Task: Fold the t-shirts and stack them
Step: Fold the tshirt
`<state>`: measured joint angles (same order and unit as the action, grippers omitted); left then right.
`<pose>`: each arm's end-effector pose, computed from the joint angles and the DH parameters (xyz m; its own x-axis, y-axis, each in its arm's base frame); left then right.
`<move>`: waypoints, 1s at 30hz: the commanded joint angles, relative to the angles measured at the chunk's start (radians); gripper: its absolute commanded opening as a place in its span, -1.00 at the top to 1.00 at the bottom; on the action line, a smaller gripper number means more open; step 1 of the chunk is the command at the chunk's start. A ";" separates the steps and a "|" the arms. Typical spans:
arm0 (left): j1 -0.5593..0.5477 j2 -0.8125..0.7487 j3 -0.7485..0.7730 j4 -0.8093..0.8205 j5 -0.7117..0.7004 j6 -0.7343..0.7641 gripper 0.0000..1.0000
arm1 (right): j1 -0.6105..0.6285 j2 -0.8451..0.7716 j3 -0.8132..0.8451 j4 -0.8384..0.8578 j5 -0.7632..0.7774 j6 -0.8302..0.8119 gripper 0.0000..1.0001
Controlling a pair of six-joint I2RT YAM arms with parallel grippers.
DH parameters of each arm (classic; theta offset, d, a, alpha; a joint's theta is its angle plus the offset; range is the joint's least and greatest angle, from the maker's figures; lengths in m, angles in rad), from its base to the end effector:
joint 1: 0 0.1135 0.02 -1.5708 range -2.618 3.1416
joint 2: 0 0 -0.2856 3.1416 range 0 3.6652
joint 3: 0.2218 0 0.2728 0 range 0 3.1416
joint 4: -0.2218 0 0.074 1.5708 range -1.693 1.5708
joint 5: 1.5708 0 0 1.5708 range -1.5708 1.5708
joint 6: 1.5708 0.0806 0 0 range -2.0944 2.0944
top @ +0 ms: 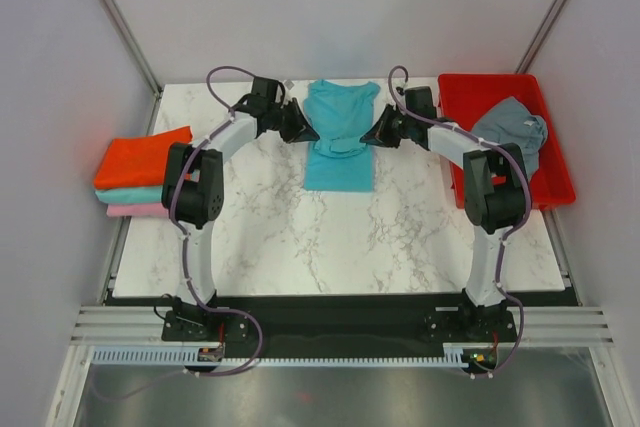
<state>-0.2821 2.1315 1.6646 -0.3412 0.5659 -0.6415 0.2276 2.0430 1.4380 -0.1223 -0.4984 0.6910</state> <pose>0.5015 -0.1903 0.1865 -0.9099 -0.2622 -0.3216 0.0578 0.6874 -0.7240 0.4892 0.1529 0.1696 -0.8471 0.3784 -0.3731 -0.0080 0.6929 0.7210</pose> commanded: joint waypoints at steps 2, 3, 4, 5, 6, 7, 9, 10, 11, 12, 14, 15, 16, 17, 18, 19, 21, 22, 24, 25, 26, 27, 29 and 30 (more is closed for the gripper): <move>0.000 0.059 0.113 0.033 -0.043 0.069 0.96 | -0.005 0.061 0.082 0.033 0.011 -0.025 1.00; 0.000 0.079 0.122 0.031 -0.049 0.071 0.96 | -0.005 0.069 0.087 0.035 0.015 -0.027 1.00; 0.000 0.085 0.129 0.042 -0.047 0.078 0.94 | -0.007 0.077 0.093 0.035 0.023 -0.027 1.00; 0.000 0.091 0.135 0.053 -0.046 0.086 0.77 | -0.005 0.083 0.094 0.035 0.027 -0.030 0.93; 0.001 0.093 0.139 0.057 -0.053 0.094 0.35 | -0.008 0.085 0.098 0.035 0.034 -0.042 0.66; 0.000 0.085 0.142 0.057 -0.069 0.103 0.20 | -0.007 0.082 0.101 0.033 0.041 -0.066 0.18; 0.000 0.058 0.150 0.041 -0.086 0.123 0.01 | -0.010 0.048 0.099 0.026 0.063 -0.091 0.00; -0.002 0.015 0.150 0.030 -0.093 0.141 -0.05 | -0.013 0.031 0.088 0.020 0.073 -0.099 -0.15; 0.001 -0.010 0.136 0.009 -0.112 0.147 -0.10 | -0.016 -0.005 0.079 0.015 0.078 -0.116 -0.18; 0.000 -0.034 0.124 -0.001 -0.118 0.155 -0.17 | -0.020 -0.029 0.070 0.009 0.081 -0.117 -0.19; 0.003 -0.123 0.066 -0.019 -0.121 0.177 -0.24 | -0.033 -0.096 0.018 -0.007 0.080 -0.113 -0.22; 0.003 -0.155 0.040 -0.037 -0.113 0.181 -0.27 | -0.037 -0.119 -0.003 -0.010 0.074 -0.107 -0.22; 0.004 -0.185 0.009 -0.044 -0.104 0.189 -0.27 | -0.043 -0.139 -0.052 -0.013 0.063 -0.105 -0.22; 0.004 -0.237 -0.059 -0.051 -0.078 0.190 -0.28 | -0.045 -0.180 -0.080 -0.013 0.043 -0.102 -0.22; 0.006 -0.258 -0.096 -0.068 -0.063 0.190 -0.27 | -0.047 -0.200 -0.109 -0.013 0.035 -0.091 -0.22; 0.006 -0.275 -0.130 -0.082 -0.052 0.190 -0.27 | -0.047 -0.219 -0.169 -0.011 0.032 -0.085 -0.22; 0.011 -0.312 -0.225 -0.119 -0.023 0.195 -0.27 | -0.045 -0.268 -0.226 -0.008 0.012 -0.061 -0.24; 0.011 -0.317 -0.255 -0.125 -0.012 0.200 -0.26 | -0.047 -0.279 -0.282 0.007 0.000 -0.047 -0.24; 0.011 -0.323 -0.331 -0.134 -0.001 0.192 -0.25 | -0.047 -0.302 -0.333 0.026 -0.031 -0.024 -0.25; 0.011 -0.321 -0.353 -0.125 0.002 0.189 -0.25 | -0.047 -0.306 -0.371 0.036 -0.037 -0.010 -0.25; 0.012 -0.315 -0.388 -0.116 0.003 0.177 -0.24 | -0.045 -0.311 -0.390 0.041 -0.038 -0.002 -0.25; 0.012 -0.311 -0.402 -0.108 0.006 0.174 -0.24 | -0.047 -0.311 -0.404 0.041 -0.038 0.007 -0.25; 0.015 -0.289 -0.414 -0.090 0.041 0.167 -0.24 | -0.045 -0.303 -0.432 0.041 -0.045 0.019 -0.25; 0.014 -0.276 -0.413 -0.088 0.049 0.154 -0.22 | -0.045 -0.299 -0.439 0.039 -0.049 0.024 -0.25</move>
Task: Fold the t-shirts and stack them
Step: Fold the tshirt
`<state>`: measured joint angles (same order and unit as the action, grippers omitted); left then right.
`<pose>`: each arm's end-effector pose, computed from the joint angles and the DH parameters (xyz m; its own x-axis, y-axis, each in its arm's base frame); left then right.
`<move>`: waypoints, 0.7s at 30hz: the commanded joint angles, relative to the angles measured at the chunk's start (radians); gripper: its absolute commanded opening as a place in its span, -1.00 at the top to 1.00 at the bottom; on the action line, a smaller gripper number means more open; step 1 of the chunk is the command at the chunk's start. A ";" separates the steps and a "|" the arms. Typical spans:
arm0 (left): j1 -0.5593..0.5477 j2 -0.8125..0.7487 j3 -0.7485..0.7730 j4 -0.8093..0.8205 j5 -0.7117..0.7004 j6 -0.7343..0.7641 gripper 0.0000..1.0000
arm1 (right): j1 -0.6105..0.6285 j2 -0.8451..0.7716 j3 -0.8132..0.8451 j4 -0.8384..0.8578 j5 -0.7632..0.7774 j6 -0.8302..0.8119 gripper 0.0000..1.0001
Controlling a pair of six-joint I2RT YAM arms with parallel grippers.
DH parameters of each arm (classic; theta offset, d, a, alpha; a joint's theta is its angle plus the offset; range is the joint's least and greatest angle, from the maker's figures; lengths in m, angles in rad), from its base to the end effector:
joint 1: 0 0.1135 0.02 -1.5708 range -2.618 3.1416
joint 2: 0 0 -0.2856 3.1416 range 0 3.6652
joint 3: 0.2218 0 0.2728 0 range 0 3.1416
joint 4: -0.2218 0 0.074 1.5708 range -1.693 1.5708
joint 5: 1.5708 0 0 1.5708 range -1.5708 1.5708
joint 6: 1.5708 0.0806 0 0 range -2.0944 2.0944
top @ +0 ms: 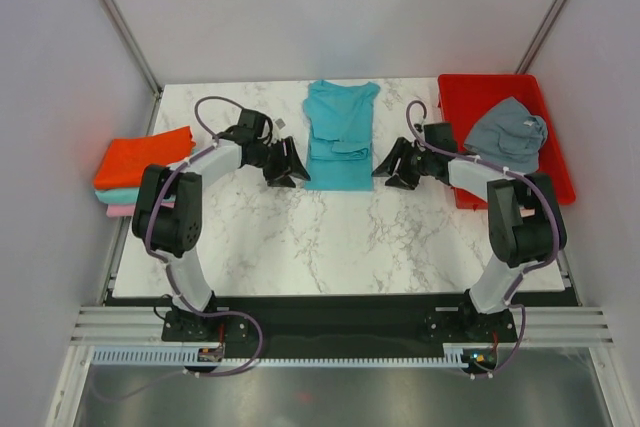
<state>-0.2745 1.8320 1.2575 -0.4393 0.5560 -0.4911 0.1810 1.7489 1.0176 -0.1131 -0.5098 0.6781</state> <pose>0.3976 -0.1562 0.1743 -0.9557 -0.1470 -0.2549 0.0545 0.7628 -0.6444 0.3909 0.1115 0.1536 -0.8712 0.3972 -0.2884 0.0907 0.7076 0.7008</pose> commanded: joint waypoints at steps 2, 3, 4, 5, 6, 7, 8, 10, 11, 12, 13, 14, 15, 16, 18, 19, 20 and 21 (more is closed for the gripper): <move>0.009 0.059 -0.003 0.022 0.076 -0.003 -0.21 | 0.002 0.014 -0.017 0.030 -0.044 0.043 -0.24; 0.012 0.073 0.000 0.022 0.085 -0.010 -0.21 | 0.002 0.021 -0.014 0.032 -0.048 0.043 -0.24; 0.014 0.101 0.006 0.024 0.096 -0.012 -0.20 | 0.002 0.038 -0.011 0.032 -0.052 0.044 -0.24; 0.015 0.110 0.017 0.024 0.096 -0.017 -0.19 | 0.002 0.047 -0.010 0.030 -0.052 0.049 -0.24; 0.015 0.121 0.022 0.025 0.094 -0.020 -0.18 | 0.002 0.053 -0.004 0.030 -0.052 0.049 -0.23; 0.015 0.137 0.026 0.028 0.094 -0.021 -0.18 | 0.002 0.069 -0.001 0.032 -0.053 0.051 -0.24; 0.015 0.147 0.037 0.025 0.096 -0.021 -0.18 | 0.005 0.078 0.001 0.032 -0.055 0.054 -0.24; 0.015 0.164 0.051 0.030 0.090 -0.027 -0.17 | 0.009 0.101 0.006 0.033 -0.056 0.055 -0.24; 0.015 0.180 0.056 0.031 0.088 -0.026 -0.16 | 0.014 0.107 0.007 0.033 -0.061 0.054 -0.24; 0.015 0.188 0.062 0.033 0.088 -0.026 -0.16 | 0.017 0.113 0.010 0.035 -0.062 0.055 -0.24; 0.015 0.200 0.075 0.034 0.087 -0.027 -0.16 | 0.020 0.127 0.013 0.035 -0.065 0.055 -0.24; 0.015 0.216 0.080 0.036 0.088 -0.027 -0.15 | 0.023 0.133 0.015 0.035 -0.065 0.057 -0.23; 0.017 0.225 0.088 0.037 0.088 -0.029 -0.15 | 0.028 0.138 0.019 0.041 -0.064 0.058 -0.23; 0.015 0.231 0.100 0.037 0.088 -0.032 -0.15 | 0.031 0.152 0.021 0.044 -0.064 0.061 -0.23; 0.015 0.254 0.112 0.042 0.087 -0.035 -0.13 | 0.037 0.164 0.032 0.055 -0.062 0.070 -0.24; 0.015 0.260 0.121 0.040 0.087 -0.035 -0.12 | 0.040 0.176 0.036 0.058 -0.062 0.071 -0.23; 0.015 0.266 0.125 0.040 0.087 -0.035 -0.11 | 0.043 0.184 0.042 0.056 -0.064 0.072 -0.22; 0.015 0.274 0.129 0.039 0.087 -0.037 -0.10 | 0.048 0.188 0.055 0.056 -0.064 0.074 -0.23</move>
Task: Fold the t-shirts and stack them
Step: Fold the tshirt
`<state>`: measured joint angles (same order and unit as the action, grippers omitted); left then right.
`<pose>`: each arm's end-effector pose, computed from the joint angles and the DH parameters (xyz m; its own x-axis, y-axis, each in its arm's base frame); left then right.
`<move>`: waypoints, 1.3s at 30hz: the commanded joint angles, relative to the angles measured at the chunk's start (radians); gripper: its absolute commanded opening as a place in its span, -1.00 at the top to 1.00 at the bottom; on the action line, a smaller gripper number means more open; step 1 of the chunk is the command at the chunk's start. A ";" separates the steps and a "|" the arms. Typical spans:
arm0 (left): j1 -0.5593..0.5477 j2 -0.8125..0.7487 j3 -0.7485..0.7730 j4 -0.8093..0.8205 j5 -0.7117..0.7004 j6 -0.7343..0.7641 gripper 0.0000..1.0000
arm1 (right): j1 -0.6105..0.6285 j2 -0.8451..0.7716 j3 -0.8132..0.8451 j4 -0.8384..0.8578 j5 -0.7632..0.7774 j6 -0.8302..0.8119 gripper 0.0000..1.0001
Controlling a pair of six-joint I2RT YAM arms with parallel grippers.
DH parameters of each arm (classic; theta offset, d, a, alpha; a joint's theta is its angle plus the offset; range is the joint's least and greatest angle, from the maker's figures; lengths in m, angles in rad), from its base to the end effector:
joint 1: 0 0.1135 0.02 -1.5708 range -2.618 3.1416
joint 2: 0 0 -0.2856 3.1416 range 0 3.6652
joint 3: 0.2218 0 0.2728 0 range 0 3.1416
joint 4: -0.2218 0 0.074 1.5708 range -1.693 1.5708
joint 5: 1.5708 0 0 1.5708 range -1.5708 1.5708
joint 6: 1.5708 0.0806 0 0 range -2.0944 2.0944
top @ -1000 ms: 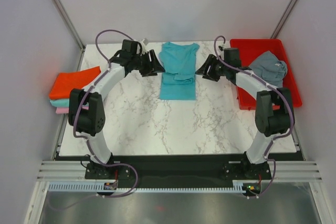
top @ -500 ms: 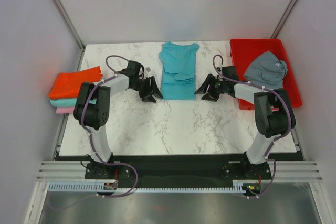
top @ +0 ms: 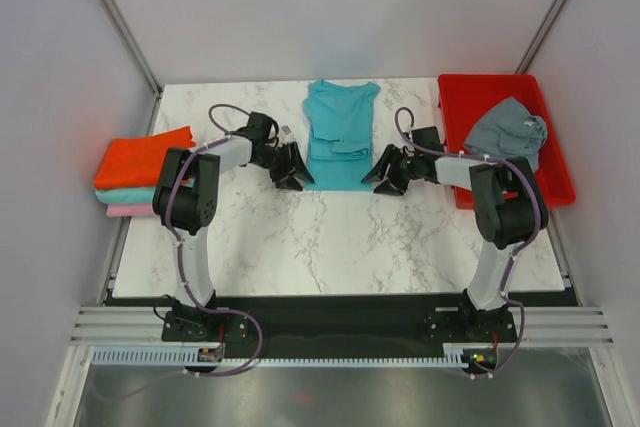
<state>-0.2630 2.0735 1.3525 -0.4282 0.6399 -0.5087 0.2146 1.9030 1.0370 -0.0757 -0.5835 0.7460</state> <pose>0.4257 -0.1645 0.1067 -0.9860 -0.1391 -0.0920 -0.0409 0.7365 -0.6752 0.3954 0.1316 0.1054 -0.9158 0.3801 -0.1298 0.1731 0.6650 0.7265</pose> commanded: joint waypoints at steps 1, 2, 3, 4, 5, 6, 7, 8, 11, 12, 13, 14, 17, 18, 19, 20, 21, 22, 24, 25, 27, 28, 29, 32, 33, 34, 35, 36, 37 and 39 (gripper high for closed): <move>0.004 0.036 0.037 0.031 0.003 -0.022 -0.10 | 0.017 0.047 0.041 0.019 0.010 0.007 -0.22; 0.004 0.039 0.039 0.029 0.004 -0.024 -0.09 | 0.020 0.053 0.047 0.019 0.010 0.009 -0.22; 0.004 0.042 0.039 0.029 0.006 -0.025 -0.08 | 0.025 0.059 0.057 0.020 0.013 0.010 -0.21; 0.004 0.045 0.037 0.031 0.010 -0.025 -0.07 | 0.028 0.068 0.060 0.019 0.016 0.013 -0.20; 0.004 0.046 0.036 0.031 0.010 -0.027 -0.06 | 0.028 0.073 0.063 0.020 0.017 0.016 -0.20; 0.004 0.048 0.036 0.031 0.012 -0.025 -0.05 | 0.032 0.076 0.069 0.022 0.017 0.019 -0.20; 0.004 0.050 0.036 0.031 0.015 -0.025 -0.04 | 0.034 0.076 0.070 0.019 0.016 0.021 -0.20; 0.004 0.051 0.037 0.029 0.018 -0.027 0.00 | 0.032 0.074 0.070 0.019 0.014 0.023 -0.19; 0.004 0.054 0.039 0.031 0.023 -0.031 0.03 | 0.031 0.062 0.063 0.008 0.013 0.023 -0.19; 0.004 0.054 0.037 0.029 0.024 -0.033 0.04 | 0.032 0.054 0.058 0.005 0.013 0.024 -0.20; 0.004 0.054 0.037 0.029 0.027 -0.033 0.06 | 0.031 0.050 0.054 0.005 0.013 0.026 -0.19; 0.004 0.056 0.037 0.029 0.029 -0.036 0.07 | 0.032 0.047 0.043 0.005 0.013 0.029 -0.19; 0.004 0.054 0.033 0.031 0.030 -0.036 0.09 | 0.032 0.033 0.020 0.005 0.016 0.024 -0.19; 0.002 0.053 0.028 0.031 0.027 -0.036 0.10 | 0.032 0.027 0.015 0.005 0.016 0.023 -0.19; 0.002 0.051 0.025 0.031 0.026 -0.034 0.10 | 0.032 0.024 0.014 0.002 0.014 0.023 -0.20; 0.002 0.048 0.025 0.031 0.027 -0.034 0.10 | 0.029 0.021 0.008 -0.002 0.014 0.020 -0.19; 0.002 0.046 0.020 0.031 0.027 -0.033 0.11 | 0.029 0.013 0.008 -0.004 0.014 0.016 -0.19; 0.002 0.045 0.017 0.031 0.026 -0.033 0.13 | 0.026 0.010 0.005 -0.007 0.014 0.015 -0.19; 0.002 0.045 0.013 0.031 0.024 -0.033 0.14 | 0.023 -0.001 -0.002 -0.012 0.014 0.012 -0.19; 0.002 0.045 0.011 0.032 0.023 -0.033 0.14 | 0.025 -0.005 -0.006 -0.013 0.016 0.012 -0.19; 0.001 0.045 0.011 0.032 0.024 -0.033 0.15 | 0.023 -0.012 -0.012 -0.013 0.019 0.010 -0.19; 0.001 0.045 0.011 0.035 0.024 -0.033 0.18 | 0.023 -0.012 -0.017 -0.013 0.020 0.009 -0.20; 0.001 0.045 0.008 0.036 0.024 -0.033 0.18 | 0.025 -0.013 -0.020 -0.012 0.025 0.010 -0.20; -0.001 0.045 0.007 0.039 0.026 -0.036 0.20 | 0.025 -0.006 -0.029 -0.003 0.030 0.009 -0.20; -0.001 0.045 0.005 0.039 0.027 -0.036 0.21 | 0.023 -0.002 -0.029 0.001 0.033 0.007 -0.20; -0.001 0.045 0.004 0.040 0.029 -0.037 0.24 | 0.025 0.002 -0.029 0.004 0.034 0.010 -0.17; -0.002 0.045 0.000 0.043 0.027 -0.037 0.27 | 0.025 0.007 -0.029 0.008 0.036 0.010 -0.14; -0.002 0.045 -0.003 0.043 0.030 -0.039 0.31 | 0.025 0.010 -0.031 0.014 0.033 0.012 -0.11; -0.002 0.045 -0.006 0.046 0.032 -0.040 0.39 | 0.026 0.011 -0.028 0.019 0.031 0.015 -0.06; -0.004 0.043 -0.010 0.046 0.035 -0.040 0.43 | 0.025 0.013 -0.025 0.024 0.028 0.015 -0.02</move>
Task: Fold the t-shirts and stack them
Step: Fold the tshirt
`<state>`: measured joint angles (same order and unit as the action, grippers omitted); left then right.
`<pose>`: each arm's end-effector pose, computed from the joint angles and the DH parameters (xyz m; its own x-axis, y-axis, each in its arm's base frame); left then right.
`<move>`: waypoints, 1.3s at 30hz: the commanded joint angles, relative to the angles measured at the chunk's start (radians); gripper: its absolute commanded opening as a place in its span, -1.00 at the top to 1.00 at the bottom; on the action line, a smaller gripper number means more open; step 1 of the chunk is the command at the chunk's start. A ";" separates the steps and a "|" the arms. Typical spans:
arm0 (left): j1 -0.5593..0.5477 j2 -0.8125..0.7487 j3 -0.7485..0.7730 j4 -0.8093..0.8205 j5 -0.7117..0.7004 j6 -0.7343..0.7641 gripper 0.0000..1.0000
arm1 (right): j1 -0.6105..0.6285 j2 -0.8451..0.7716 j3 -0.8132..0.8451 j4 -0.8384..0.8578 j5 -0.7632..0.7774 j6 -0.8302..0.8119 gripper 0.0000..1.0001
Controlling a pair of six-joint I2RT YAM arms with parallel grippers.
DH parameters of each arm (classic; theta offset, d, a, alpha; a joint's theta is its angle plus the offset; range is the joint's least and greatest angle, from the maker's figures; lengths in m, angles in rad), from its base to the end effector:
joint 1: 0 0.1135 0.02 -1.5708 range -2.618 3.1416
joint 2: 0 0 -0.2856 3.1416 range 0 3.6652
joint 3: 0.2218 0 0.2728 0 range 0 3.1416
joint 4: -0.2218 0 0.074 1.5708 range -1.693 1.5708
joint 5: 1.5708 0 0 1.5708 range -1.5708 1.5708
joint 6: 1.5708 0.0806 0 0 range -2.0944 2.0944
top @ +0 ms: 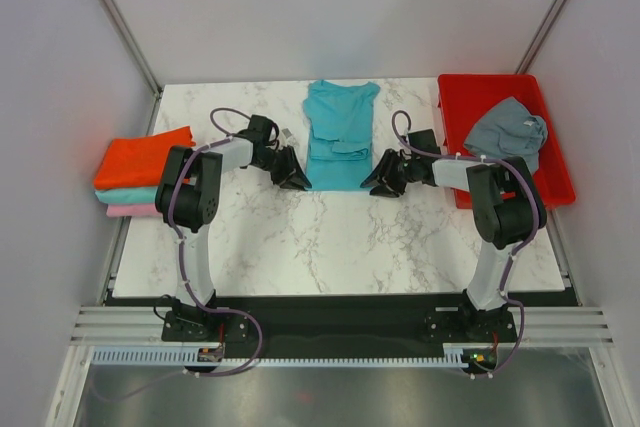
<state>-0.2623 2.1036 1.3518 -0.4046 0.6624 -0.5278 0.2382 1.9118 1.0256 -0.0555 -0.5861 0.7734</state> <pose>0.4274 -0.1661 0.0957 -0.9872 -0.1461 -0.0643 -0.0620 0.7220 -0.6891 0.3912 0.1408 0.1003 -0.9205 0.3754 -0.1086 0.1819 0.6576 0.7311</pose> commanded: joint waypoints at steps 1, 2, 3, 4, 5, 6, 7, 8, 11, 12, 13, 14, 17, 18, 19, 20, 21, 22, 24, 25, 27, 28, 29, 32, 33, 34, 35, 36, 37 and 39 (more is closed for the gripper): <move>-0.006 0.012 -0.011 0.024 0.014 -0.024 0.45 | 0.003 0.007 -0.013 0.012 0.026 -0.013 0.02; -0.005 0.012 -0.014 0.026 0.016 -0.024 0.46 | 0.003 0.007 -0.016 0.019 0.022 -0.008 0.03; -0.008 0.012 -0.014 0.027 0.017 -0.024 0.48 | 0.003 0.010 -0.016 0.023 0.020 -0.005 0.04; -0.008 0.012 -0.014 0.027 0.017 -0.024 0.48 | 0.003 0.012 -0.021 0.032 0.019 -0.003 0.08; -0.008 0.010 -0.013 0.026 0.016 -0.024 0.49 | 0.004 0.016 -0.019 0.037 0.019 -0.002 0.09; -0.009 0.010 -0.013 0.027 0.017 -0.024 0.52 | 0.004 0.018 -0.021 0.039 0.019 0.001 0.11; -0.011 0.009 -0.013 0.026 0.016 -0.021 0.55 | 0.004 0.021 -0.019 0.043 0.019 0.003 0.12; -0.012 0.007 -0.013 0.027 0.014 -0.023 0.57 | 0.004 0.026 -0.018 0.045 0.019 0.003 0.12; -0.014 0.003 -0.016 0.026 0.011 -0.021 0.59 | 0.003 0.042 -0.002 0.048 0.020 0.004 0.12; -0.014 0.003 -0.019 0.026 0.013 -0.021 0.60 | 0.004 0.052 0.008 0.048 0.022 0.001 0.12; -0.014 0.001 -0.019 0.026 0.013 -0.020 0.60 | 0.003 0.058 0.014 0.048 0.022 -0.002 0.12; -0.017 0.001 -0.020 0.026 0.011 -0.020 0.61 | 0.004 0.062 0.019 0.048 0.029 -0.005 0.12; -0.020 -0.008 -0.026 0.029 0.009 -0.020 0.71 | 0.003 0.072 0.039 0.048 0.032 -0.020 0.36; -0.025 -0.019 -0.028 0.029 0.009 -0.020 0.80 | 0.001 0.069 0.045 0.046 0.031 -0.023 0.74; -0.026 -0.024 -0.031 0.029 0.012 -0.020 0.88 | -0.002 0.053 0.047 0.043 0.031 -0.031 0.83; -0.028 -0.034 -0.036 0.032 0.011 -0.021 0.96 | -0.007 0.044 0.047 0.042 0.031 -0.029 0.89; -0.029 -0.045 -0.040 0.033 0.011 -0.024 0.96 | -0.011 0.030 0.047 0.039 0.029 -0.032 1.00; -0.031 -0.074 -0.048 0.036 0.013 -0.026 0.96 | -0.017 -0.002 0.038 0.031 0.031 -0.045 1.00; -0.034 -0.112 -0.059 0.038 0.003 -0.035 0.96 | -0.023 -0.043 0.030 0.017 0.032 -0.049 1.00; -0.034 -0.158 -0.062 0.038 0.003 -0.038 0.96 | -0.028 -0.089 0.022 0.007 0.031 -0.051 1.00; -0.041 -0.210 -0.068 0.033 0.005 -0.044 0.96 | -0.028 -0.140 0.018 -0.023 0.031 -0.069 1.00; -0.043 -0.261 -0.071 0.035 0.005 -0.047 0.96 | -0.030 -0.196 0.018 -0.032 0.038 -0.074 1.00; -0.048 -0.292 -0.072 0.032 0.009 -0.051 0.96 | -0.030 -0.224 0.016 -0.040 0.042 -0.083 1.00; -0.051 -0.393 -0.083 0.021 0.002 -0.046 0.96 | -0.028 -0.330 0.014 -0.070 0.055 -0.094 1.00; -0.049 -0.411 -0.085 0.013 0.000 -0.044 0.96 | -0.028 -0.373 0.021 -0.098 0.057 -0.103 1.00; -0.049 -0.437 -0.095 0.006 -0.003 -0.038 0.96 | -0.030 -0.394 0.022 -0.112 0.057 -0.114 1.00; -0.051 -0.477 -0.105 0.000 -0.006 -0.034 0.96 | -0.030 -0.410 0.024 -0.125 0.058 -0.123 1.00; -0.051 -0.500 -0.115 -0.010 -0.009 -0.029 0.96 | -0.028 -0.443 0.025 -0.153 0.060 -0.137 1.00; -0.051 -0.517 -0.135 -0.016 -0.004 -0.026 0.96 | -0.028 -0.456 0.024 -0.162 0.060 -0.140 1.00; -0.049 -0.571 -0.160 -0.030 -0.001 -0.023 0.96 | -0.028 -0.497 0.010 -0.182 0.061 -0.148 1.00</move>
<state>-0.3119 1.5963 1.2396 -0.3878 0.6567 -0.5491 0.2134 1.4620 1.0348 -0.1673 -0.5442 0.6674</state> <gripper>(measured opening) 0.031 0.028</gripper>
